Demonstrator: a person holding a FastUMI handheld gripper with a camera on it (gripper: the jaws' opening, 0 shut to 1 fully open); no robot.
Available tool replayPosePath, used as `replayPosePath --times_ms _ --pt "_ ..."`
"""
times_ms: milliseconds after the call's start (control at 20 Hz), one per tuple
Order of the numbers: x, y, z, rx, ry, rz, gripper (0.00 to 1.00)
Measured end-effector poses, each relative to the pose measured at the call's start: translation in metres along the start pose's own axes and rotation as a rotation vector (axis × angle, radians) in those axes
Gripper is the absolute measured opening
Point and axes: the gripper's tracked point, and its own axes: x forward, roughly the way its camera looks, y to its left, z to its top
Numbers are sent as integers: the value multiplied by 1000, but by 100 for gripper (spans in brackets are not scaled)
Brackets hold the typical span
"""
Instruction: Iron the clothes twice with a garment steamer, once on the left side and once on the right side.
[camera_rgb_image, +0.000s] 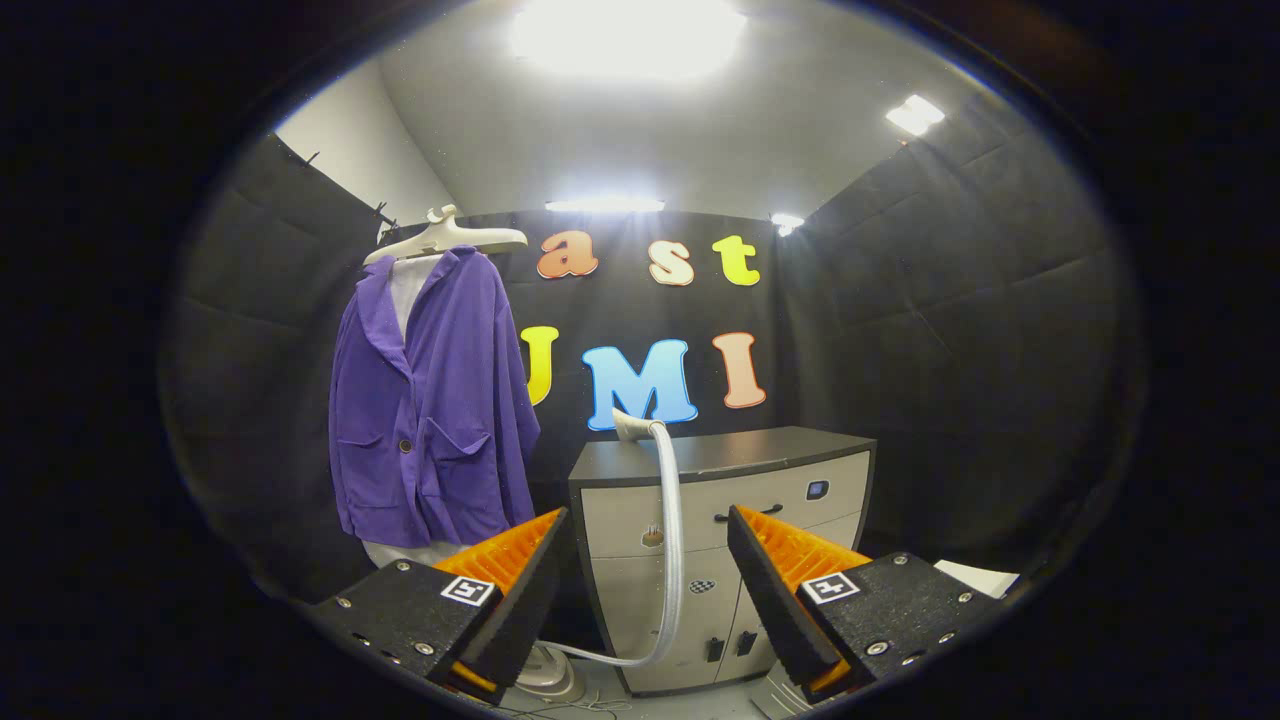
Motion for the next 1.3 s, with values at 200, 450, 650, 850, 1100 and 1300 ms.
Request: replayPosePath --times_ms 200,450,650,850,1100,1300 --pt "0 7 2 -4 2 0 95" --pt "4 19 16 -15 -20 -11 95" --pt "16 33 48 -45 -58 -4 95" --pt "41 45 81 -97 -82 47 95" --pt "98 49 105 -60 -64 134 95" --pt "159 33 125 -48 -63 161 95"
